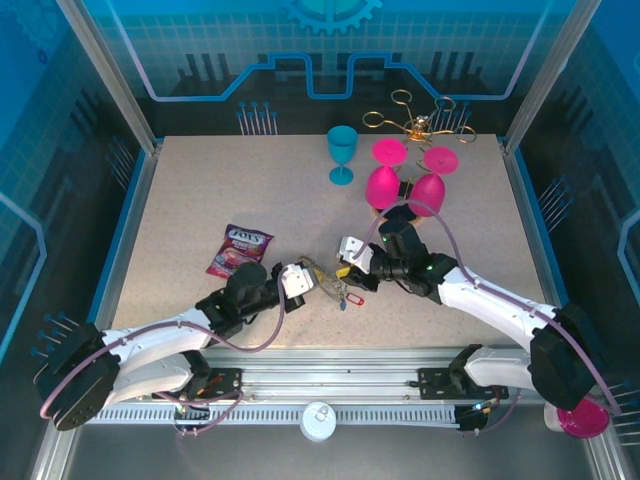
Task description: Put the keys on the keyring
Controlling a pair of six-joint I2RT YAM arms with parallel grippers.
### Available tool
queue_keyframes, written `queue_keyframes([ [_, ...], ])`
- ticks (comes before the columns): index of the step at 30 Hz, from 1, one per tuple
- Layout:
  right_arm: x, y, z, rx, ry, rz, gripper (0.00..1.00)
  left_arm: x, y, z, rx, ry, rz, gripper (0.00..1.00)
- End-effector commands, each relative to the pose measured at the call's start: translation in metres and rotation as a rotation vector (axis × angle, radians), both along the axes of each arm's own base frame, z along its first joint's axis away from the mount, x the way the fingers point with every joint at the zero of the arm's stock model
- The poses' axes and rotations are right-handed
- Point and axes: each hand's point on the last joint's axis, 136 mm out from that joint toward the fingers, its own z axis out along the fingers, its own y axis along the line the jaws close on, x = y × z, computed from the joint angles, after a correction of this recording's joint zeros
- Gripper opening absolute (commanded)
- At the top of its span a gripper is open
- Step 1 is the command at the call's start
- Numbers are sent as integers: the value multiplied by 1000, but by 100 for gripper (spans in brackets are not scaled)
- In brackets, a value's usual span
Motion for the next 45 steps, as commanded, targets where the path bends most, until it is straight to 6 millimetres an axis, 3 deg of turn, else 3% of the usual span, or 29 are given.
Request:
queue_keyframes([
  [1, 2, 12, 14, 47, -88, 111, 24, -6, 0, 1, -25, 8, -27, 0],
  [7, -14, 19, 9, 45, -87, 210, 25, -5, 2, 1, -23, 5, -18, 0],
  [22, -18, 34, 3, 50, -96, 246, 20, -12, -1, 8, -48, -4, -60, 0],
  [25, -19, 37, 4, 55, -96, 251, 15, -12, -2, 9, -51, -3, -61, 0],
  [28, -18, 37, 5, 61, -99, 249, 4, -11, -1, 7, -47, -1, -55, 0],
  [29, -18, 37, 5, 62, -99, 249, 0, -10, -1, 7, -45, 1, -49, 0],
  [35, -20, 39, 9, 60, -105, 259, 0, -2, 3, -8, 51, 50, -8, 0],
  [39, -23, 41, 12, 54, -116, 275, 0, 4, 5, -16, 112, 66, 15, 14],
  [44, -27, 46, 14, 45, -126, 301, 0, 4, 2, -19, 146, 70, -5, 13],
  [45, -28, 47, 14, 44, -128, 307, 0, 4, 1, -18, 149, 68, -10, 9],
])
